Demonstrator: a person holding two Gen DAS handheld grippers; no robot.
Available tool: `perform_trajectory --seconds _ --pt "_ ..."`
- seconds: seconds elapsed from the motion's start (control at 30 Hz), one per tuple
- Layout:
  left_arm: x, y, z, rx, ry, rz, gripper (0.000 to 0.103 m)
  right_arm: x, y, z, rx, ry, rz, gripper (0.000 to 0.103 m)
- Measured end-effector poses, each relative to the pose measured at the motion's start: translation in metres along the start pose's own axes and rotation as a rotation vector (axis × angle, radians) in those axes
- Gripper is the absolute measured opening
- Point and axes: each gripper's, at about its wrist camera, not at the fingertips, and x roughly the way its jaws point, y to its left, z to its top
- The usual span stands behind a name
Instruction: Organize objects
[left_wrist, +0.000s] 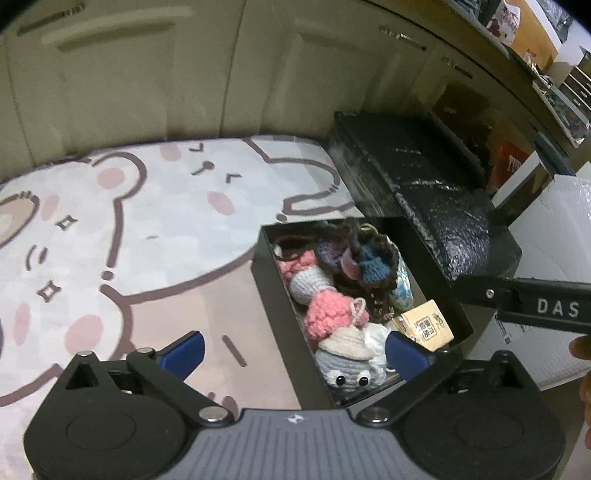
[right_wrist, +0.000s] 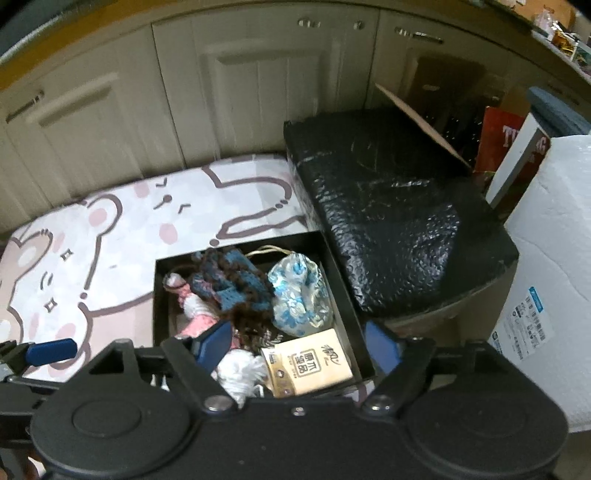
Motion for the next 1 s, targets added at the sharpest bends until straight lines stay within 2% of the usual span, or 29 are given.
perform_trajectory --seconds 0.13,0.3,0.6,0.8,1.0 --pt "-0.02 0.002 0.004 0.009 -0.009 0.017 0.103 -0.017 0.002 -0.003 0.0 -0.03 0.005 0.095" --pt "-0.052 0.001 0.007 0.033 -0.057 0.021 0.103 -0.041 0.001 -0.008 -0.009 -0.066 0.006 0.101" --pt "-0.107 -0.008 0.004 0.099 -0.141 0.107 0.103 -0.085 -0.002 -0.023 -0.014 -0.15 0.023 0.102" --pt "-0.139 -0.009 -0.002 0.138 -0.184 0.152 0.103 -0.116 0.005 -0.038 -0.052 -0.201 -0.008 0.102" --pt "-0.159 -0.007 -0.019 0.147 -0.194 0.136 0.103 -0.142 0.012 -0.054 -0.082 -0.238 0.007 0.102"
